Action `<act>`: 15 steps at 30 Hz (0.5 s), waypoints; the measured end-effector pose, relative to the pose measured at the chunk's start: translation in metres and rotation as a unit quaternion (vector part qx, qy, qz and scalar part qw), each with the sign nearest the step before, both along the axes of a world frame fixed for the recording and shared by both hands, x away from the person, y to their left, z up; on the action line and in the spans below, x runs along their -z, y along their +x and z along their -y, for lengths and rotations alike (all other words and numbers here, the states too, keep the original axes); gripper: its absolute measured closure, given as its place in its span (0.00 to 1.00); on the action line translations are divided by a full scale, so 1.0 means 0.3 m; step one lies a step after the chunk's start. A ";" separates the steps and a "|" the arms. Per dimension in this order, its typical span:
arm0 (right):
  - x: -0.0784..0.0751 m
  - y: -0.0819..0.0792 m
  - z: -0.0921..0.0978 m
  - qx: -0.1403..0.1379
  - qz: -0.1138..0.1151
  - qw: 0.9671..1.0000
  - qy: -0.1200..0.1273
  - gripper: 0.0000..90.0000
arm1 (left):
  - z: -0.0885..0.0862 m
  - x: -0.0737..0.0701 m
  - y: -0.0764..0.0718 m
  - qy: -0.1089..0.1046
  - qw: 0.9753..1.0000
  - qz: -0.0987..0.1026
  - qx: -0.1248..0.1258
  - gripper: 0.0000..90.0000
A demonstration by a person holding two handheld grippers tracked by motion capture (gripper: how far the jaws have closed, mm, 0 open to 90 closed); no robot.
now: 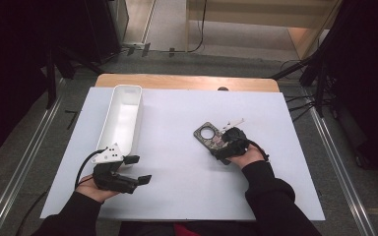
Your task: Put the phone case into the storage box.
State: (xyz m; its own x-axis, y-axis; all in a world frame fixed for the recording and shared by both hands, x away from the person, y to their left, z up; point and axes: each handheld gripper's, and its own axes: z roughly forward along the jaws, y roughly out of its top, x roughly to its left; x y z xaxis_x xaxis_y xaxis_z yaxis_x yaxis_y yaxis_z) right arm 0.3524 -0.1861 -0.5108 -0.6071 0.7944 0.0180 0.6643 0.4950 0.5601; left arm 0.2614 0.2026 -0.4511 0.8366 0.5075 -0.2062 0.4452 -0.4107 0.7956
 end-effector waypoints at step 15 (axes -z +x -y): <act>-0.005 0.009 0.015 0.003 -0.011 1.000 0.023 0.12 | 0.000 -0.002 0.000 -0.005 1.000 -0.007 0.000 0.18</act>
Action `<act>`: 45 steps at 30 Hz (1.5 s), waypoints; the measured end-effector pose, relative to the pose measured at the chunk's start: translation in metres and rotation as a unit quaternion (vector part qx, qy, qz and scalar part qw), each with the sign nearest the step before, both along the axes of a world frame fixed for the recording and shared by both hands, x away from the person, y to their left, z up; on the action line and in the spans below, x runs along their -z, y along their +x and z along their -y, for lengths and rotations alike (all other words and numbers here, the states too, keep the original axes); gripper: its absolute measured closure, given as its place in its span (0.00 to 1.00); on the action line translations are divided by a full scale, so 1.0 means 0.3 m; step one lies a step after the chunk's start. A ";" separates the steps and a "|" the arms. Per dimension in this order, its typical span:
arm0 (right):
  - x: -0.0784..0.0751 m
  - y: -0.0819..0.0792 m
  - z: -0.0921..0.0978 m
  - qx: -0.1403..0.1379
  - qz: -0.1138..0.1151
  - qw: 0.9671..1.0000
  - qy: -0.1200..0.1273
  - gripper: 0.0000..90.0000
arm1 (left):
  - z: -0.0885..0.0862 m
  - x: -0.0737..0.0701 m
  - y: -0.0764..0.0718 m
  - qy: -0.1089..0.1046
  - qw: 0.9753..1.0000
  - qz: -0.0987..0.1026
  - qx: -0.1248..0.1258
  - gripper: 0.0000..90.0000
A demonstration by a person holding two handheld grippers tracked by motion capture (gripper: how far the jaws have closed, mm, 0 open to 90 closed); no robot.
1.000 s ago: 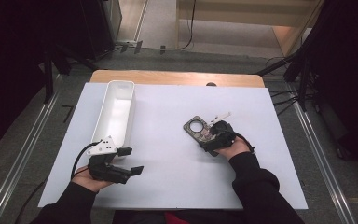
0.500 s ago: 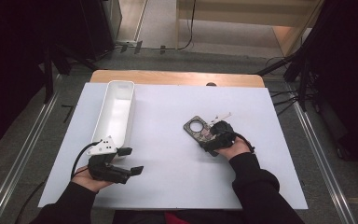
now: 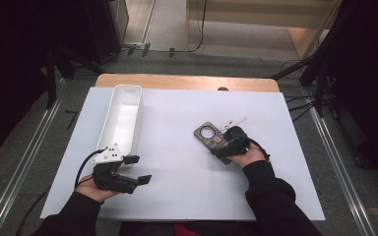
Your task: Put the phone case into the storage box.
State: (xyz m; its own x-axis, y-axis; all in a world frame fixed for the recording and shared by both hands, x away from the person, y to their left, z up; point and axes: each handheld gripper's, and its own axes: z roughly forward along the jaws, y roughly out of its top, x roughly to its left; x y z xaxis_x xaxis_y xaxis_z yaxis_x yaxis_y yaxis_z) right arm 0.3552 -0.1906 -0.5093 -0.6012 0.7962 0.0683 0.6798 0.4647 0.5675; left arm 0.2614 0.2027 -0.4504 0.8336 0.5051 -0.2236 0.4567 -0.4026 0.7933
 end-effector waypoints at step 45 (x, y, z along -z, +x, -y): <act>-0.072 0.036 0.062 0.021 -0.065 0.977 0.202 0.12 | 0.058 -0.019 0.021 -0.019 0.998 -0.058 -0.036 0.18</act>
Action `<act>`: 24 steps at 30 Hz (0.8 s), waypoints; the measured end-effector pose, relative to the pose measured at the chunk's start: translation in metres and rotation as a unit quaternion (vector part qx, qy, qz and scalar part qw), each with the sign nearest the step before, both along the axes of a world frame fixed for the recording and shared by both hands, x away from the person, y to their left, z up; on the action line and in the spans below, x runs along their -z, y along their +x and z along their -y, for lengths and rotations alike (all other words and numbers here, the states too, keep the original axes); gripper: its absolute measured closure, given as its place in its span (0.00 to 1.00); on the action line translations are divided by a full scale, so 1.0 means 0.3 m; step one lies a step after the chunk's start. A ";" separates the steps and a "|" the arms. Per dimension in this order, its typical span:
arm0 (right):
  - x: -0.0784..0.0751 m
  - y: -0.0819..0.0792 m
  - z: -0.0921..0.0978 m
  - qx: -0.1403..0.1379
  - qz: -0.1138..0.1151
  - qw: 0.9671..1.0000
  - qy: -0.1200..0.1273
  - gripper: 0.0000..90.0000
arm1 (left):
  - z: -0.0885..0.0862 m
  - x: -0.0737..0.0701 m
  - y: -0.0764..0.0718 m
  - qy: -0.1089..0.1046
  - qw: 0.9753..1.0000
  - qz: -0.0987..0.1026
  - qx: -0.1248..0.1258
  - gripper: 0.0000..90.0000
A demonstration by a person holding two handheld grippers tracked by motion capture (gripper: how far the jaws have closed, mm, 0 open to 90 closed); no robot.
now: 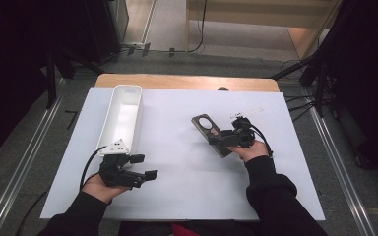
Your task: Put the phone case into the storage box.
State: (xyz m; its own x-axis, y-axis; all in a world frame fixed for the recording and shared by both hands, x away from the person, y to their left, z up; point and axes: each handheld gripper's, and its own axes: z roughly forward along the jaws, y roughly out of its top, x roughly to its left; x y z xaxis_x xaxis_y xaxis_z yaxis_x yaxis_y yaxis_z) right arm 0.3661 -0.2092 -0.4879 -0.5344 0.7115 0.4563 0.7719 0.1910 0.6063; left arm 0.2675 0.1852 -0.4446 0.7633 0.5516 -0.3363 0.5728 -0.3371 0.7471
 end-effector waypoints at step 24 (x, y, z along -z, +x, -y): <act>-0.019 -0.030 0.000 0.004 0.008 1.000 0.017 0.12 | 0.097 -0.021 0.057 -0.007 1.000 -0.026 0.004 0.18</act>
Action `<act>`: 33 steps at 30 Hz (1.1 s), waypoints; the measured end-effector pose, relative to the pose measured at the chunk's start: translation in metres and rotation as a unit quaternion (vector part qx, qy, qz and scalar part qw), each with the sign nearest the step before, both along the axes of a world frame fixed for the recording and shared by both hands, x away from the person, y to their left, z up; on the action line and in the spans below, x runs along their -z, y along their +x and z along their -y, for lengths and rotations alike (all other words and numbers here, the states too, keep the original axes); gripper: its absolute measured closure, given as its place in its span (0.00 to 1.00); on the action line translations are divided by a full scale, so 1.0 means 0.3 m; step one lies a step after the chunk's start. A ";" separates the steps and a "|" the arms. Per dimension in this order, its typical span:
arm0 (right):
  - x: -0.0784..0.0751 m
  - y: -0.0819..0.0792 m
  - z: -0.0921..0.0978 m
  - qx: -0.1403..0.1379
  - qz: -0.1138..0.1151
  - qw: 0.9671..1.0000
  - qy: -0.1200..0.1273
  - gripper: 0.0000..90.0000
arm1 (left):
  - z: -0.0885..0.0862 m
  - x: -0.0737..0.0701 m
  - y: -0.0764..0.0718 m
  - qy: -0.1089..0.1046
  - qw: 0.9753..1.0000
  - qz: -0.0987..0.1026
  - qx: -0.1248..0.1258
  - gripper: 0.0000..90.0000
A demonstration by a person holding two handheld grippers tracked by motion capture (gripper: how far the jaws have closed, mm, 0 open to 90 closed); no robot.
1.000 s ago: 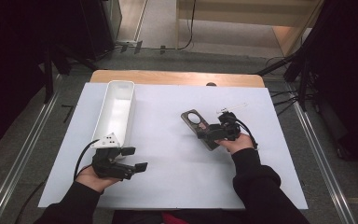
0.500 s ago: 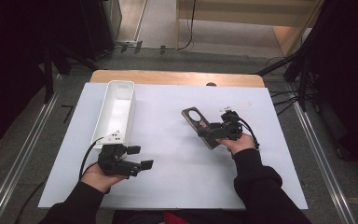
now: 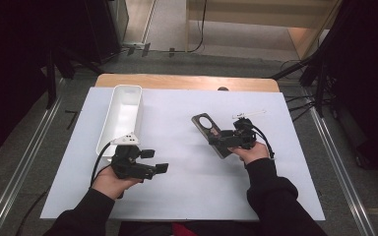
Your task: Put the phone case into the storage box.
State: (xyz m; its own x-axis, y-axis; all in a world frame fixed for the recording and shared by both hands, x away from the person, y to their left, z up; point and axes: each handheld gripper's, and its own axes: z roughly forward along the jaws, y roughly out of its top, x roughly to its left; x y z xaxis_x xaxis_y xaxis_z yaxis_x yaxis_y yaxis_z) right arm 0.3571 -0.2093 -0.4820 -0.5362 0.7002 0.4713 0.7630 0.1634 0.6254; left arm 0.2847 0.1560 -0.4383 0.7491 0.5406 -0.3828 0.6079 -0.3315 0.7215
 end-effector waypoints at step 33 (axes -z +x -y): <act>0.003 -0.035 -0.018 0.017 0.008 1.000 -0.002 0.12 | 0.106 -0.016 0.103 -0.007 0.999 -0.013 -0.031 0.22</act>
State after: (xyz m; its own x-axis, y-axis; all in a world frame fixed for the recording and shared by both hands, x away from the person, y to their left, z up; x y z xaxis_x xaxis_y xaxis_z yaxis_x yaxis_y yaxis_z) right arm 0.3465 -0.2039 -0.4829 -0.5189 0.7200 0.4608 0.7585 0.1392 0.6367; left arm 0.3157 0.1244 -0.4335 0.7046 0.5799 -0.4089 0.6449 -0.2830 0.7100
